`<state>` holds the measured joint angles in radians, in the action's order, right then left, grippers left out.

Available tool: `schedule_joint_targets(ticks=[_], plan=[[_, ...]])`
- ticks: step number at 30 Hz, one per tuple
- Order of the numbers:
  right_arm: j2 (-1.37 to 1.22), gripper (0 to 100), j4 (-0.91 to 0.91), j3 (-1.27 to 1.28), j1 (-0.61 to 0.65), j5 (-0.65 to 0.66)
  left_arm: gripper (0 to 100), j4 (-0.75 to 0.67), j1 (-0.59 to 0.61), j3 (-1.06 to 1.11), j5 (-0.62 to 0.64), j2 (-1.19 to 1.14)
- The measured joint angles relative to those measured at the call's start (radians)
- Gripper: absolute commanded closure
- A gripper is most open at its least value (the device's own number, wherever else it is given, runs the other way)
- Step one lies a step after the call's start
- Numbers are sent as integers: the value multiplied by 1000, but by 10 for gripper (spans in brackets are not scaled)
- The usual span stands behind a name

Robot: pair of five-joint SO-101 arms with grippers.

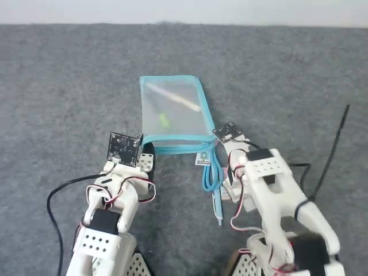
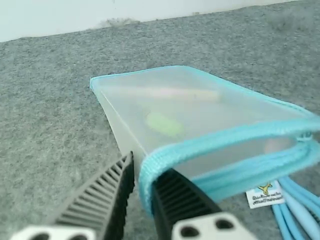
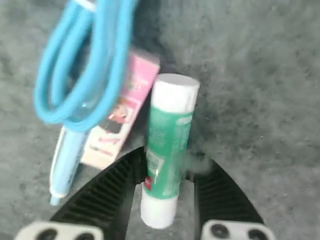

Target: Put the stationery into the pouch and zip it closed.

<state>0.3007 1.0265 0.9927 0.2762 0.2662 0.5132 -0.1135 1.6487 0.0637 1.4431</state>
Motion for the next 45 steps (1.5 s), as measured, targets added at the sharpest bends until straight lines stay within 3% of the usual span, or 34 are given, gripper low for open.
schedule_joint_targets(ticks=[5, 15, 21, 43, 45], plan=[[-31, 995, -9, -23, -28, 0, 987, 0, 0, 0, 0, 0], [-89, 959, -11, -235, -201, 0, 987, 0, 0, 0, 0, 0], [-132, 821, -12, -273, -203, 0, 987, 0, 0, 0, 0, 0], [-127, 865, 28, -160, -207, 17, 987, 0, 0, 0, 0, 0], [-127, 909, 26, -160, -207, 17, 987, 0, 0, 0, 0, 0]])
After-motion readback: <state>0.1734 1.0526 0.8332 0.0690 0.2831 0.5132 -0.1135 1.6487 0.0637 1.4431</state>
